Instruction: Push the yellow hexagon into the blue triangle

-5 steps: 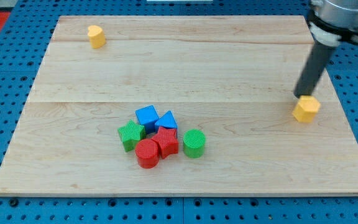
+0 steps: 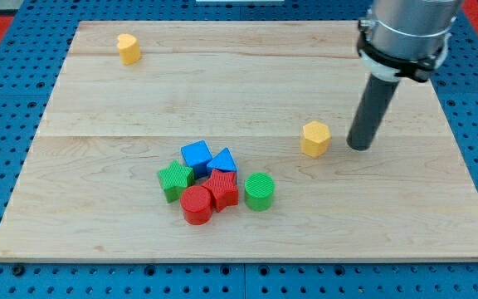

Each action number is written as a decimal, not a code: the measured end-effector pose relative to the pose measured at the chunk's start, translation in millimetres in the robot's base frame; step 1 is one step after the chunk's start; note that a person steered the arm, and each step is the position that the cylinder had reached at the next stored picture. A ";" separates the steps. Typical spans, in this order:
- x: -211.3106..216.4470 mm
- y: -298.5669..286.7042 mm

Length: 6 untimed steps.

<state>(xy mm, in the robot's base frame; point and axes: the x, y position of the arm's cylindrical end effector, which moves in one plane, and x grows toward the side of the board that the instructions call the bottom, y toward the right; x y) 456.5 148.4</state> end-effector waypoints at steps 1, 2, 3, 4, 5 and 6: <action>-9.5 -23.0; -3.7 -24.6; 10.6 -19.3; 13.8 -26.1; 13.7 -88.2; -6.8 -54.4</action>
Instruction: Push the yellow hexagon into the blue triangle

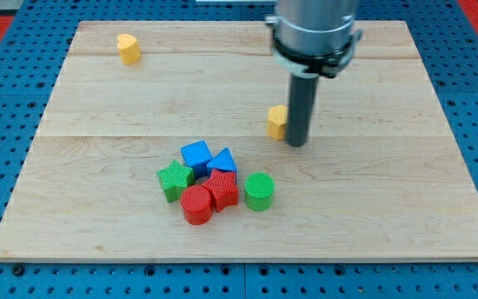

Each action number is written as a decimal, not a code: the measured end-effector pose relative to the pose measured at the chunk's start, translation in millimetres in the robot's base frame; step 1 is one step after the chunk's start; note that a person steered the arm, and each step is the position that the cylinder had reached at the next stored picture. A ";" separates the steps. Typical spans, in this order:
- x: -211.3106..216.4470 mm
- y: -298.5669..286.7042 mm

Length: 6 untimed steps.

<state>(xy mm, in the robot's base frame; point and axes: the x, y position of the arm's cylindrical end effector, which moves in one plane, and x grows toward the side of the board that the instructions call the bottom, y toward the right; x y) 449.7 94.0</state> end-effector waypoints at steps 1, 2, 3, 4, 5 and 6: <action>-8.0 24.5; -38.0 -46.0; -40.4 -53.8; -40.3 -53.8; -40.3 -53.8; -39.7 -47.0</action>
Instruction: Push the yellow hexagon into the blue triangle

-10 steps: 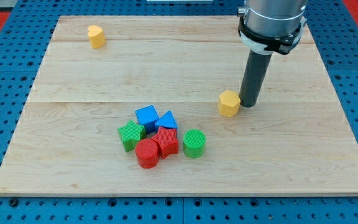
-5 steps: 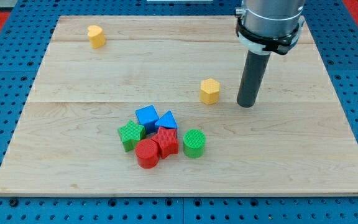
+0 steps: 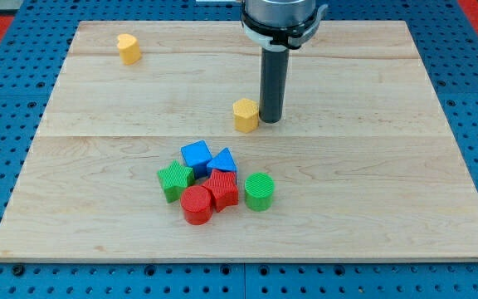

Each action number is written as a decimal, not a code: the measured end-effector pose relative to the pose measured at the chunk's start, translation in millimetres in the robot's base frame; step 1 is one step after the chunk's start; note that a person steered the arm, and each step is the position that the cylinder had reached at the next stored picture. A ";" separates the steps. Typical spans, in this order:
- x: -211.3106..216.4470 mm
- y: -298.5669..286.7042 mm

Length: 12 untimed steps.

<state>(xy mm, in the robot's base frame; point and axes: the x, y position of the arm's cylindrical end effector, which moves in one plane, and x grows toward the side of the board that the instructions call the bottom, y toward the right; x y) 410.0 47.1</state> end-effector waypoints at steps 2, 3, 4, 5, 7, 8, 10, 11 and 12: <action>-35.6 0.8; -35.9 -4.7; -34.7 -65.4; 12.4 -62.2; -2.9 -54.3; -4.6 -15.6; 19.7 -11.5; 33.1 -11.6; 39.5 -36.3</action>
<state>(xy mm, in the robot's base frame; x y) 449.6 10.7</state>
